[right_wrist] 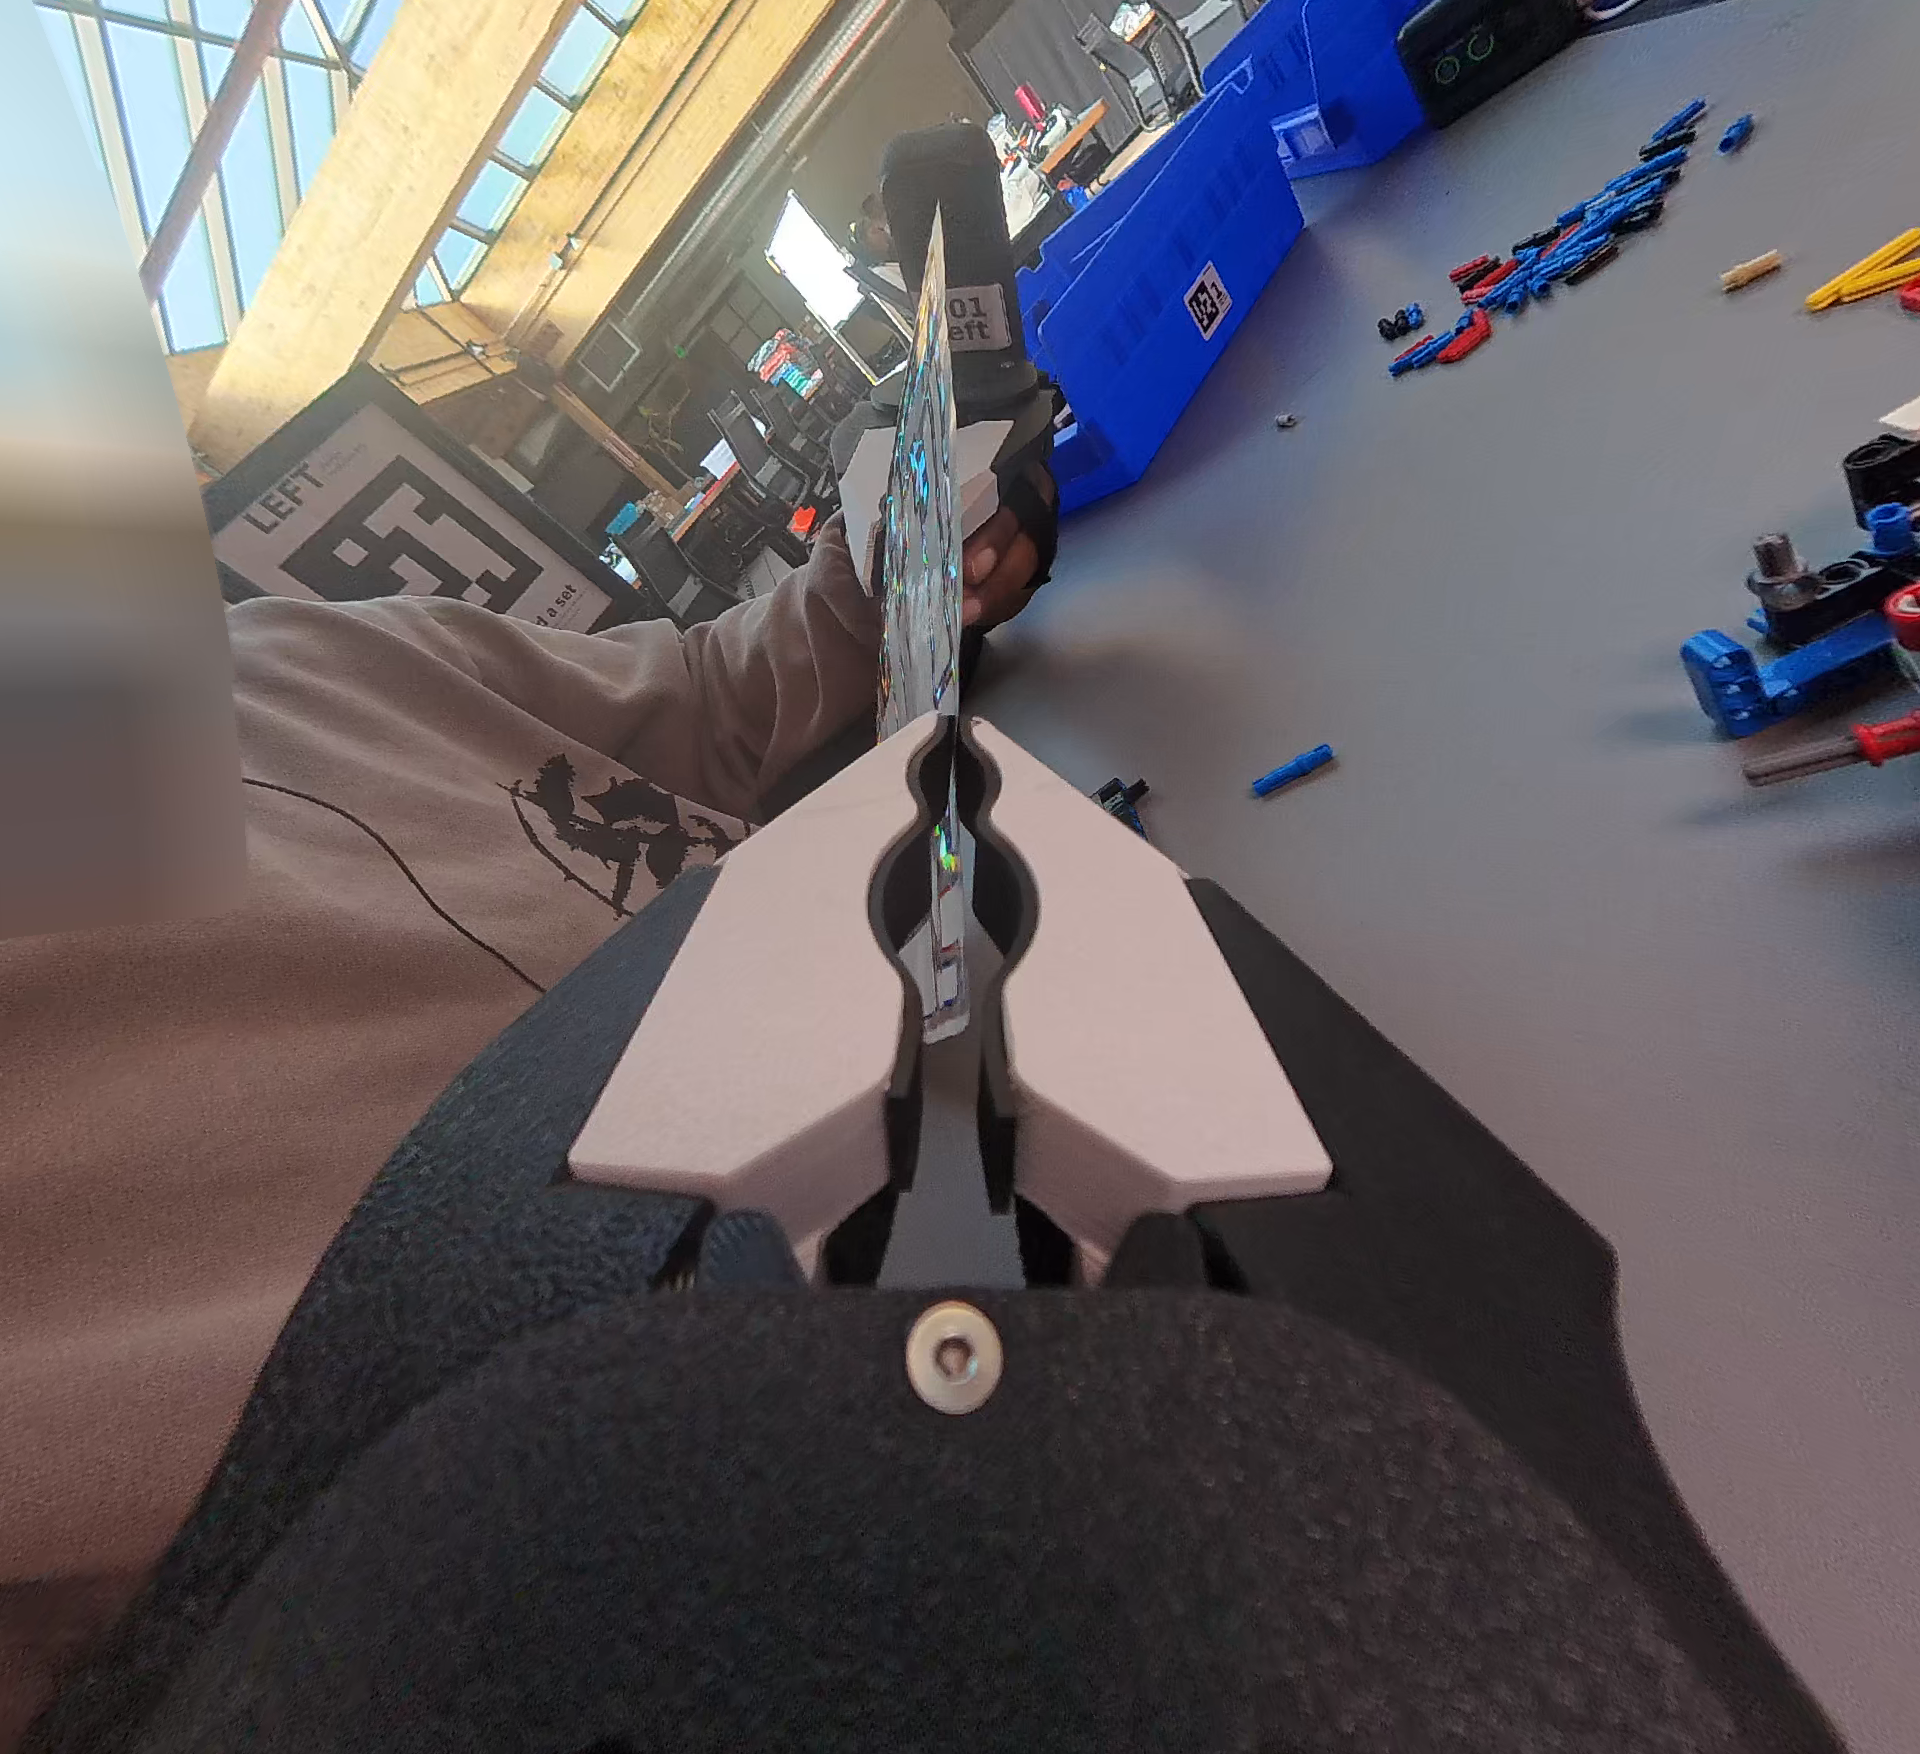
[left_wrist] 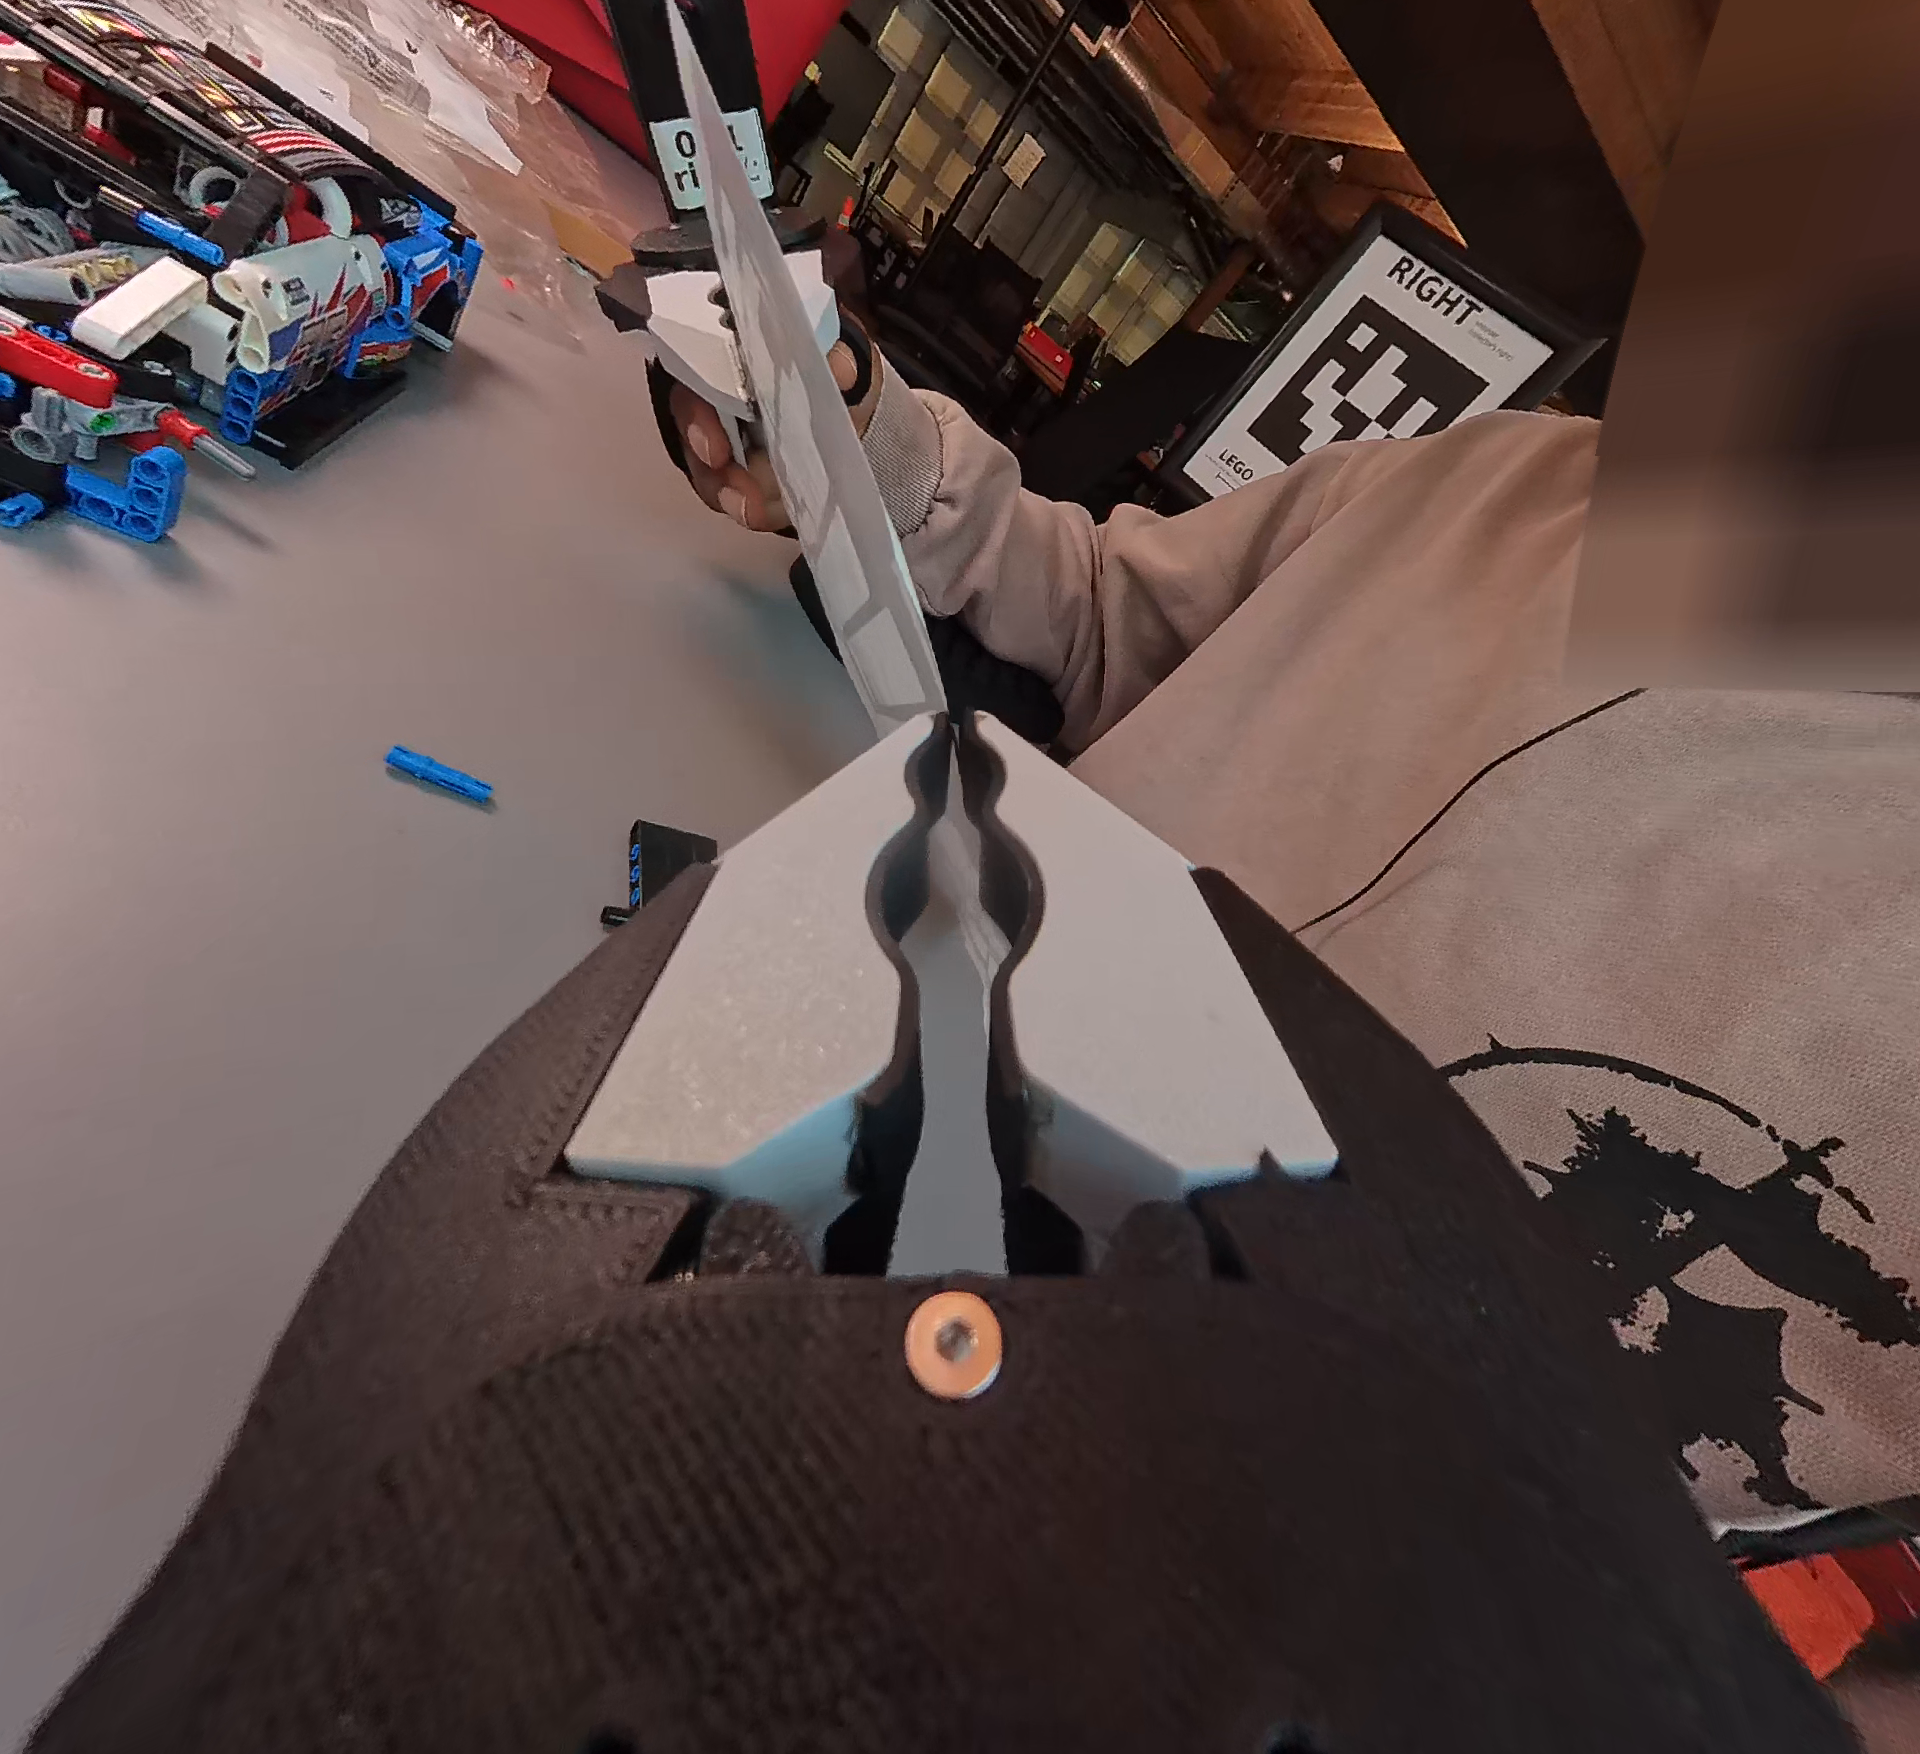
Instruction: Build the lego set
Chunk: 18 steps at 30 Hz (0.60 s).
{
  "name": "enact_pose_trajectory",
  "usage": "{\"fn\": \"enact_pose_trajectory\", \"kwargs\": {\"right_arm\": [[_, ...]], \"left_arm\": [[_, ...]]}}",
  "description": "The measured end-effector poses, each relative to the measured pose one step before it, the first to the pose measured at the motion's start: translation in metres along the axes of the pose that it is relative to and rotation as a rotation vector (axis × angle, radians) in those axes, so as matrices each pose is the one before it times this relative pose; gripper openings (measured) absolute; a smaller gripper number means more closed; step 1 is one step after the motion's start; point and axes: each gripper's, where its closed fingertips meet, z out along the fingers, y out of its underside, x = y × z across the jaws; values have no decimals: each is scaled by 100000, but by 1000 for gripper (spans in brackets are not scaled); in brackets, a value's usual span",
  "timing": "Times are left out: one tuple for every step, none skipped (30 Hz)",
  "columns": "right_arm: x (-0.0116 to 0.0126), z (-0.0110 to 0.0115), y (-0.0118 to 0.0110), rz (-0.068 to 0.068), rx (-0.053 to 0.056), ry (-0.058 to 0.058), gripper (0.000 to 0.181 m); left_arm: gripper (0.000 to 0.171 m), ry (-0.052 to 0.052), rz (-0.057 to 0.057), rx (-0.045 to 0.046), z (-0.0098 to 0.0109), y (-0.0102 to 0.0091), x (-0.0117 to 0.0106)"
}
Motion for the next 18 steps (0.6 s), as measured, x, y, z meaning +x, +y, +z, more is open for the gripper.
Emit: {"fn": "enact_pose_trajectory", "kwargs": {"right_arm": [[163,-61,-93,-225,557,1010,0],[266,-99,-152,-240,932,1554,0],[287,-118,-170,-196,967,1715,0],[311,-135,-223,-832,1281,1906,0],[324,-132,-348,-1719,1932,2478,0],[384,-154,-482,-2602,2586,3479,0],[740,-239,-768,-3529,4026,6490,2],[1021,-410,-1065,-4977,5184,9051,13],[924,-565,-1264,-6770,5711,9560,24],[484,-605,-1294,-9712,5058,8081,30],[188,-573,-1335,-12192,4619,7789,35],[-266,-441,-1210,-12887,3634,5726,37],[-733,-228,-937,-11749,1834,2975,39],[-1117,-6,-658,-10230,443,649,40],[-1515,217,-354,-8947,-704,-1923,41],[-1827,412,-64,-7804,-1678,-4059,41],[-1773,578,147,-6569,-2248,-3871,42],[-1648,696,288,-5768,-2654,-3567,43]], "left_arm": [[0,-775,-254,738,52,-114,-139],[0,-1128,-443,1154,62,-162,-195],[0,-989,-893,1448,71,-196,-201],[0,-1172,-1020,2110,82,-287,-247],[0,-1290,-1031,2766,77,-357,-277],[0,-1556,-1207,3079,59,-391,-333],[0,-990,-1636,3009,44,-378,-261],[0,-835,-1788,3395,2,-446,-213],[0,-788,-1686,3583,-32,-486,-197],[0,-941,-1603,3356,-50,-477,-206],[0,-1202,-1174,2977,-43,-445,-218],[0,-1346,-553,2390,-42,-372,-204],[0,-1282,45,1939,-20,-304,-168],[0,-923,200,1580,17,-251,-95],[0,-642,83,1455,34,-214,-48],[0,-180,-75,1230,68,-181,18],[0,-37,-168,1107,71,-145,46],[0,101,-62,742,87,-77,64]]}}
